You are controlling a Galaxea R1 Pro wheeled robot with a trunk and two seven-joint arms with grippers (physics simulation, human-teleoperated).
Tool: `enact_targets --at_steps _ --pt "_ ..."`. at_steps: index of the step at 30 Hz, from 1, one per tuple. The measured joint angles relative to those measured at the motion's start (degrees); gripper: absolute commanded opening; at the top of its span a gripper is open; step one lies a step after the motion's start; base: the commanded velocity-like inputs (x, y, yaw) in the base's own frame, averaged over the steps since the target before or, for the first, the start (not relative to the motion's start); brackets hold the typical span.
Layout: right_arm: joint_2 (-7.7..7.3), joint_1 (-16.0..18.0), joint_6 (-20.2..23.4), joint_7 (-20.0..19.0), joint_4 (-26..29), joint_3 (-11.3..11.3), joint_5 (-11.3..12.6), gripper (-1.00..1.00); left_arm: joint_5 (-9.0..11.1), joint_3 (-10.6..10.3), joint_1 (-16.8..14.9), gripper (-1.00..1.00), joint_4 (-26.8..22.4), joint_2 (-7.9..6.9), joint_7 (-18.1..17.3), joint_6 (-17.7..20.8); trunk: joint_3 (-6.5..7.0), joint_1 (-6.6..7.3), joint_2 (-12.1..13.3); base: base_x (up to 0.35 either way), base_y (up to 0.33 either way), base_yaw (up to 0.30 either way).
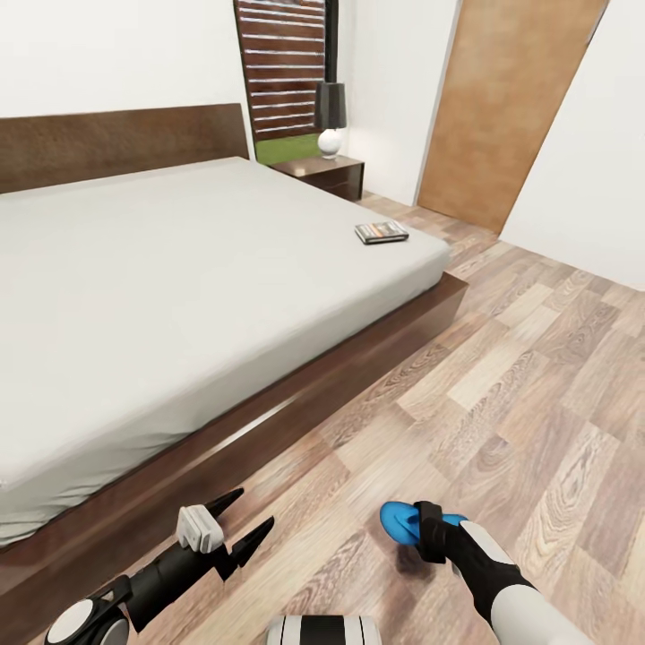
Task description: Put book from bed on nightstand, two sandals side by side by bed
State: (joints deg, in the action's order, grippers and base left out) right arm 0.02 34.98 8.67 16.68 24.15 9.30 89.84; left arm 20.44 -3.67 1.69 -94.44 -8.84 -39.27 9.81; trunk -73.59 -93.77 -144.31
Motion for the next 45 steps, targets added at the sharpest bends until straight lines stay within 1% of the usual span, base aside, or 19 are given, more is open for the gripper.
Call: enact_targets --at_steps 12,45 --pt "0.0 0.0 0.0 0.0 0.0 0.0 -0.03 -1.0 0.23 0.01 0.02 1.0 0.0 0.0 -0.15 0.12 2.66 0.31 0.16 0.0 0.0 0.0" --pt "0.03 0.0 0.01 0.0 0.0 -0.01 -0.12 -1.0 0.06 -0.03 0.0 1.0 0.09 0.02 0.02 0.01 9.98 1.16 0.6 0.0 0.0 0.0"
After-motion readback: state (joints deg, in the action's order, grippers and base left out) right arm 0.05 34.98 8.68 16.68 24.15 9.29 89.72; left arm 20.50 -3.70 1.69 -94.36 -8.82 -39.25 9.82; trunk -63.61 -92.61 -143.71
